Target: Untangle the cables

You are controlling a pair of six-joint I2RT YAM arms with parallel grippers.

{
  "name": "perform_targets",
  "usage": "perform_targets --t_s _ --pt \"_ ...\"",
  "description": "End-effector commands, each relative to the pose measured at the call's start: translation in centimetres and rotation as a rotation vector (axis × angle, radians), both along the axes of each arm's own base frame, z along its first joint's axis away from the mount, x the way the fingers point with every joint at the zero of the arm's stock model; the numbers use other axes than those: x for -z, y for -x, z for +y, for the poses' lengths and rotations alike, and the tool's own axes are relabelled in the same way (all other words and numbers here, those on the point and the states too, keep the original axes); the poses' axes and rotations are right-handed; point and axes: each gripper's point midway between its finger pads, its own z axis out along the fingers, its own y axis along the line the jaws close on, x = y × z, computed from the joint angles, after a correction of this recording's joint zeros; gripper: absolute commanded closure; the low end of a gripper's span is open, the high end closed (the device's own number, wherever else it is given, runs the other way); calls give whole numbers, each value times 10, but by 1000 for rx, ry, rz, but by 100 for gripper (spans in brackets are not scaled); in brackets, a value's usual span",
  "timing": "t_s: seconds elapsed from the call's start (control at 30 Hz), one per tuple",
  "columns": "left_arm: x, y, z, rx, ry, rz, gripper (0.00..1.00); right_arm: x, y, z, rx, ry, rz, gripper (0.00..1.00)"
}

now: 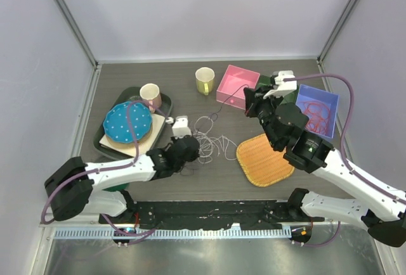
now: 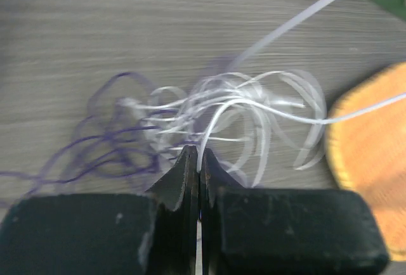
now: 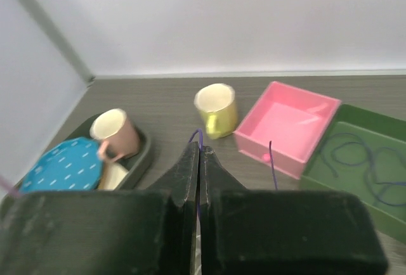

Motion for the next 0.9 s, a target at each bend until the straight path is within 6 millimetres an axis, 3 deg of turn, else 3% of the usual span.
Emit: perform_targets --t_s 0.0,0.03,0.1,0.13,0.2,0.27,0.3,0.47,0.6,0.73,0.77,0.83,0.87 --pt "26 4 53 -129 94 110 100 -25 -16 -61 274 -18 -54 99" --pt "34 8 65 -155 78 132 100 -23 -25 -78 337 -14 -47 99" --pt "40 11 85 -217 88 152 100 -13 -42 -91 376 -7 -11 99" --pt "46 14 96 -250 65 171 100 -8 -55 -115 451 -1 8 99" --pt "49 13 113 -323 75 188 100 4 -70 -126 460 9 55 99" --pt "54 18 130 -375 65 212 100 13 -81 -157 531 -19 93 99" --pt "55 16 139 -420 77 224 100 17 -85 -162 534 -25 108 99" --pt "60 24 171 -524 51 255 100 20 -85 -182 576 -52 120 99" --pt "64 35 194 -606 27 287 100 23 -81 -210 659 -59 129 99" --pt "63 36 199 -627 53 285 100 21 -80 -214 644 -84 122 99" --pt "61 34 195 -587 51 274 99 19 -81 -202 575 -89 114 99" --pt "53 25 164 -419 130 249 86 15 -84 -185 468 -79 92 99" --pt "50 24 154 -334 129 237 79 11 -87 -165 354 -80 74 99"
